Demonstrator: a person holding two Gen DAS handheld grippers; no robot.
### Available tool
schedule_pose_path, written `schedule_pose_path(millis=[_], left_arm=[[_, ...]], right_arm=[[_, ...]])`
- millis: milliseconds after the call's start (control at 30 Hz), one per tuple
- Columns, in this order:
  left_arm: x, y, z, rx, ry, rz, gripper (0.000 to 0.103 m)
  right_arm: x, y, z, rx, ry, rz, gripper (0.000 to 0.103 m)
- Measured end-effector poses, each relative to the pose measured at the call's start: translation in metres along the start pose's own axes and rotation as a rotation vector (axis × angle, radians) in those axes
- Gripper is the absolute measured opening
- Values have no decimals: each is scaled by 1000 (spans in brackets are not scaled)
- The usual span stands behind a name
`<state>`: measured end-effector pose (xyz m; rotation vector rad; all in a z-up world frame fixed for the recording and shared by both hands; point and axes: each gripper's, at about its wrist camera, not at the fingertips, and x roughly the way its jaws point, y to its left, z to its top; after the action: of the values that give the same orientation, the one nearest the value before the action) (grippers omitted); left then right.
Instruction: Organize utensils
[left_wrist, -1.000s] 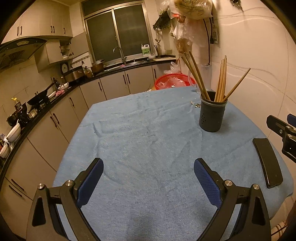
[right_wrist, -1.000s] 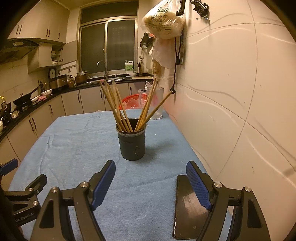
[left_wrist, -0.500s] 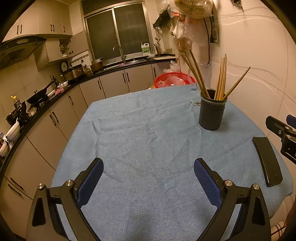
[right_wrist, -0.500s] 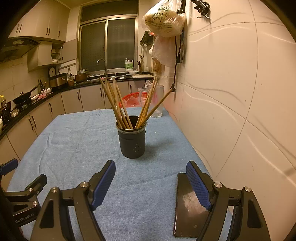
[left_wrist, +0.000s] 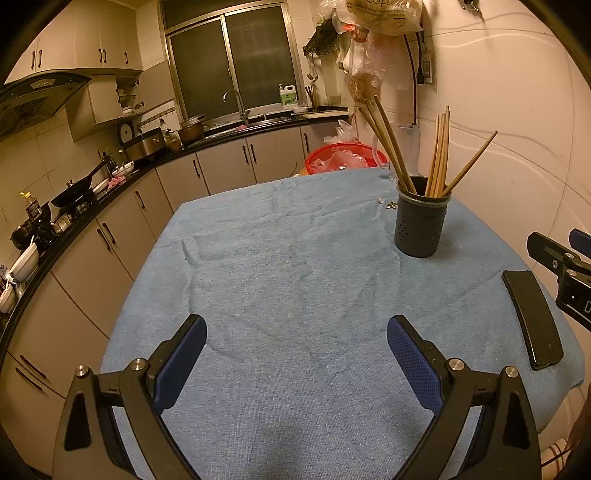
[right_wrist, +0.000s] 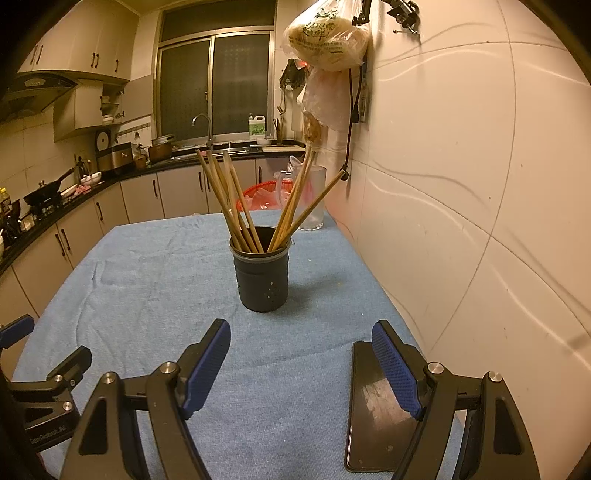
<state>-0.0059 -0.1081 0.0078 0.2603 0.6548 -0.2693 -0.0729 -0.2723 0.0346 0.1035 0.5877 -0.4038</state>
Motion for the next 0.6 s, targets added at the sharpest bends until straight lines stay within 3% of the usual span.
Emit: schedule_pose_path(millis=[600], left_arm=[[0,-1,-1,-2,-1,0,98]], right_arm=[[1,1,-1,-4,3,1,81]])
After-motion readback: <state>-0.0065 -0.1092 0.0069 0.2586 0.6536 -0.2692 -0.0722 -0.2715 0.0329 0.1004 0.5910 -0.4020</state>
